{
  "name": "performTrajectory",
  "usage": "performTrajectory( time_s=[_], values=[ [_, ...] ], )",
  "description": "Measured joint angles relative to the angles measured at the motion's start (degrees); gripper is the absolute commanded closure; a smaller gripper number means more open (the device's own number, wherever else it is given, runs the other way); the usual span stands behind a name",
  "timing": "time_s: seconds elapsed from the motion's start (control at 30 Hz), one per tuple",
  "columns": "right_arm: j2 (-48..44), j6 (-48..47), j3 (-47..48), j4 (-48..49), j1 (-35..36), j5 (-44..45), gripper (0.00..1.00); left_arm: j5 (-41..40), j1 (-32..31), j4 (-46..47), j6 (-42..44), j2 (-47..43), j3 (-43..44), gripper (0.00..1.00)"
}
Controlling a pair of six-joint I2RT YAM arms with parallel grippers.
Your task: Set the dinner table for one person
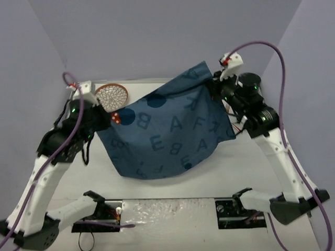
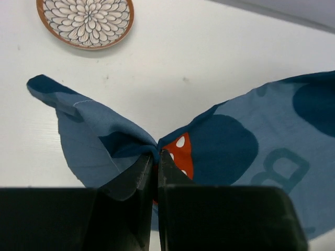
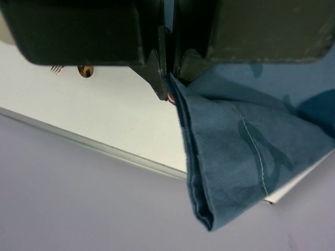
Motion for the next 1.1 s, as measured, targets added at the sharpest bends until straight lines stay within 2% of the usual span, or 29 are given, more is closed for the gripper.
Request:
performTrajectory(
  time_s=[0.2, 0.23, 0.3, 0.43, 0.6, 0.83, 0.97, 1.1],
  values=[
    [18.86, 0.00, 3.88, 0.64, -2.26, 3.00, 1.00, 0.50, 6.57, 9.39, -0.14, 23.13, 0.40, 1.00],
    [22.27, -0.10, 4.74, 1.09, -2.65, 3.33, 1.00, 0.72, 7.82, 10.97, -0.23, 27.35, 0.38, 0.97],
    [28.53, -0.71, 5.57, 1.52, -3.65, 3.37, 1.00, 1.05, 10.08, 13.00, -0.56, 34.93, 0.24, 0.83],
    [39.58, -2.07, 8.60, 3.02, -5.39, 2.46, 1.00, 1.61, 12.39, 15.83, -1.44, 46.31, 2.03, 0.47],
    [50.03, -5.06, 13.36, 4.45, -6.94, 0.73, 1.00, 2.56, 12.84, 16.60, -1.78, 50.89, 5.46, 0.05],
    [54.28, -6.14, 14.57, 5.33, -8.44, -2.70, 1.00, 2.84, 12.86, 17.06, 1.46, 39.95, 0.04, 0.03],
    [54.21, -6.26, 14.54, 6.92, -8.75, -4.23, 1.00, 3.66, 13.07, 18.01, 1.59, 36.27, -5.44, 0.09],
    [54.21, -6.59, 14.48, 7.54, -8.81, -4.76, 1.00, 4.26, 13.14, 20.65, -0.37, 38.39, -13.96, 0.16]
  ],
)
